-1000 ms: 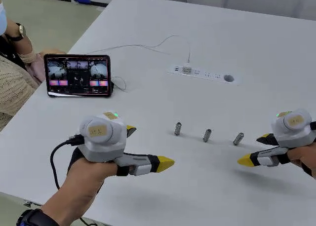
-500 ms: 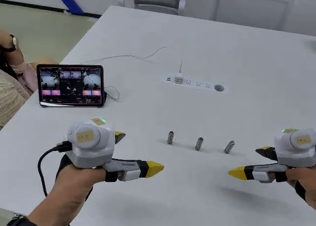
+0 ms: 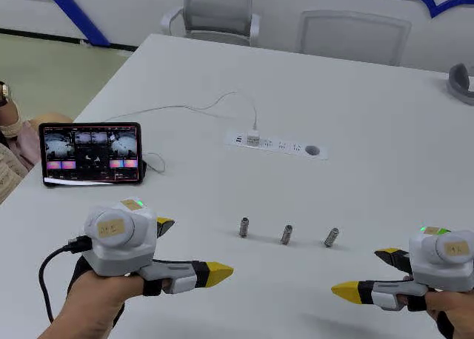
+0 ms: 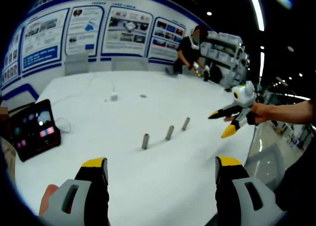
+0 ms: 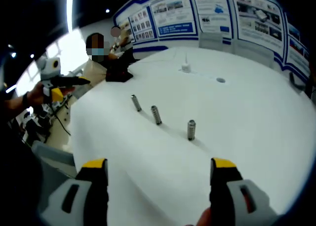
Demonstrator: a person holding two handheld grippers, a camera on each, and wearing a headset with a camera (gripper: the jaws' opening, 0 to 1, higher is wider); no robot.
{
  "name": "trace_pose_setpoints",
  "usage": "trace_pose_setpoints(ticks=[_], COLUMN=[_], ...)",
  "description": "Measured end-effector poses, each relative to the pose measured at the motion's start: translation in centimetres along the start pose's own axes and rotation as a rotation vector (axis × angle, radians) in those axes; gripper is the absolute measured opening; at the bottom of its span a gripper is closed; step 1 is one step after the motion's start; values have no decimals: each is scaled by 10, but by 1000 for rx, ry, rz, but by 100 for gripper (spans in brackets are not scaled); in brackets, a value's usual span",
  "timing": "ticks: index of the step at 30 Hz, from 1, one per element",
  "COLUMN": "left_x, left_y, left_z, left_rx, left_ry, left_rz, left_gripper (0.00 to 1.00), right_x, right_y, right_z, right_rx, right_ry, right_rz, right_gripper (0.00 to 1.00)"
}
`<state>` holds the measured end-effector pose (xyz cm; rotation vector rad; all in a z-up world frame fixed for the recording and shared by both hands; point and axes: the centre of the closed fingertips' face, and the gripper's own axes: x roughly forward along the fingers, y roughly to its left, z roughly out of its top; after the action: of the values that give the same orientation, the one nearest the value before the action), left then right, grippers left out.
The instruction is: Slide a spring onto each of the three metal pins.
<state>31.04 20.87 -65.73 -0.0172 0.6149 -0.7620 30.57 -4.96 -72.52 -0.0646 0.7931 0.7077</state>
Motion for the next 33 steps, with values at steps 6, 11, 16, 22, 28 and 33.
trace_pose_setpoints(ticks=[6,11,16,22,28,33], left_x=[1,2,4,6,8,14], left_y=[2,3,2,3,2,0], left_z=[1,-1,2,3,2,-7], left_rx=[8,13,3,-1,-17,-2], left_ry=[0,-4,-22,-24,-27,0], left_rz=[-2,0,-6,-14,-22,-35], left_gripper=[91,93,95,94,92,90], right_x=[-8,-14,-21,-25,-30,-33], right_y=[8,14,17,22,24,26], right_z=[-2,-6,-7,-7,-10,-14], right_rx=[33,47,62,78,90,104], right_ry=[-41,-59,-85,-110,-115,-120], right_rz=[-3,-13,-22,-26,-31,-41], right_gripper=[87,87,87,87,88,88])
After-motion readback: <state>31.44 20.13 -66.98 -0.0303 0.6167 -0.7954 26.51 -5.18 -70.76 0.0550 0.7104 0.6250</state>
